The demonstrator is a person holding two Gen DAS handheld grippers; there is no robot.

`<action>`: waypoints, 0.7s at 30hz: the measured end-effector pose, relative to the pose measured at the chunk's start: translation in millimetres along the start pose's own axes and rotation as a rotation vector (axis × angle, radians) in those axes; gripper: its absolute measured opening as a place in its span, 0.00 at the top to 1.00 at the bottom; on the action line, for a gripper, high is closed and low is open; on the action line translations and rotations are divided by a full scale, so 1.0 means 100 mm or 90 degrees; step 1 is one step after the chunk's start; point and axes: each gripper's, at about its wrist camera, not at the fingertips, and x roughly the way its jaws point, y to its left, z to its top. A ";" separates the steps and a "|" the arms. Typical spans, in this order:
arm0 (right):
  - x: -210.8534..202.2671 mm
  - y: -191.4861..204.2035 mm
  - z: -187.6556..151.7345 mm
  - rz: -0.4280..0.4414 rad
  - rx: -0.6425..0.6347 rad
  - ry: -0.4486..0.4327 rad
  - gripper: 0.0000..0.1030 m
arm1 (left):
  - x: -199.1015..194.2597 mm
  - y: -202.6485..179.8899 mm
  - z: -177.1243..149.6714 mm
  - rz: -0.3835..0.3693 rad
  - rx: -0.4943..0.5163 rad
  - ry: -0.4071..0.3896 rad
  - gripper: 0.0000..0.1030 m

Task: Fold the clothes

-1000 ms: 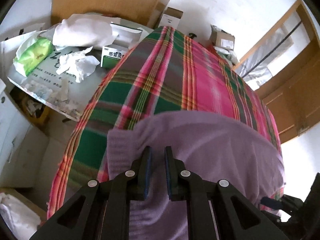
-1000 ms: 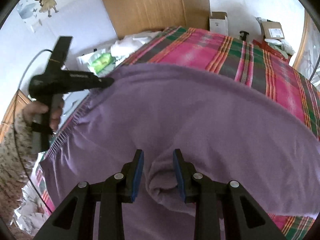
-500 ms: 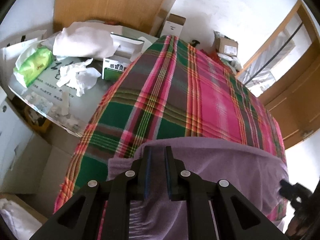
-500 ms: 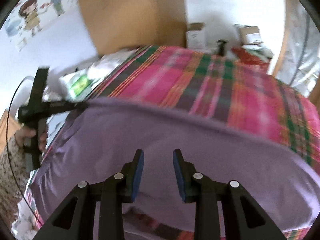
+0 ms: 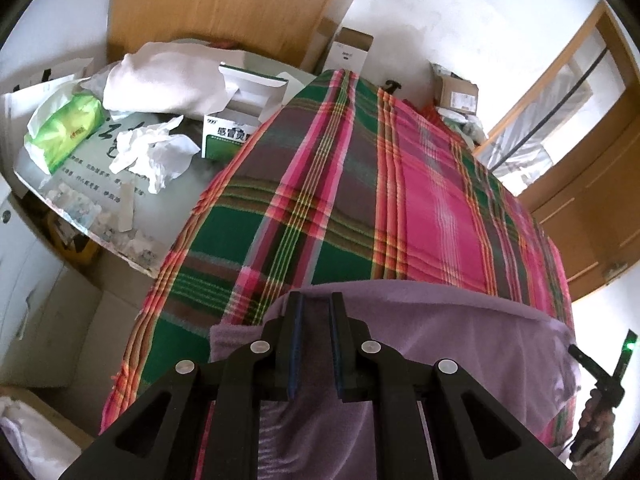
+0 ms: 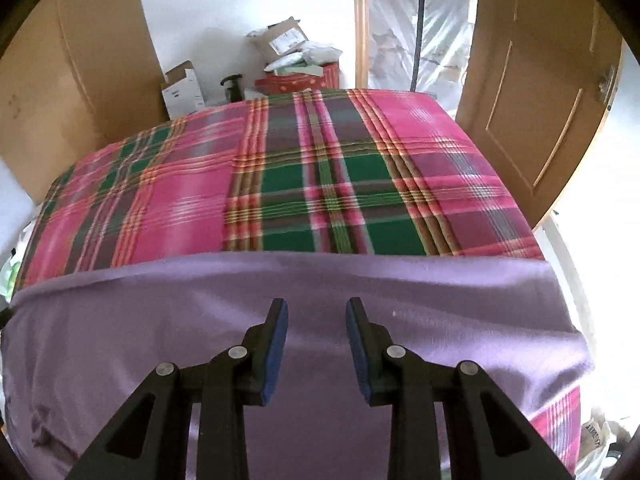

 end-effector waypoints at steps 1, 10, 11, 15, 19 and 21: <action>0.04 -0.01 0.02 -0.007 -0.003 -0.003 0.70 | 0.01 0.00 0.01 -0.001 -0.001 -0.001 0.87; 0.28 -0.11 0.26 -0.014 0.011 0.005 0.70 | 0.04 -0.06 0.04 0.012 0.010 -0.001 0.87; 0.25 -0.17 0.27 -0.020 0.015 0.002 0.70 | 0.04 -0.06 0.04 0.012 0.009 -0.001 0.87; 0.14 -0.68 0.20 -0.039 0.077 -0.007 0.70 | 0.04 -0.05 0.03 0.006 0.008 -0.005 0.87; 0.05 -1.23 0.12 -0.054 0.151 -0.008 0.70 | 0.04 -0.03 0.02 -0.001 0.008 -0.009 0.87; 0.01 -1.50 0.08 -0.061 0.187 -0.008 0.67 | 0.03 -0.03 0.01 -0.001 0.008 -0.011 0.87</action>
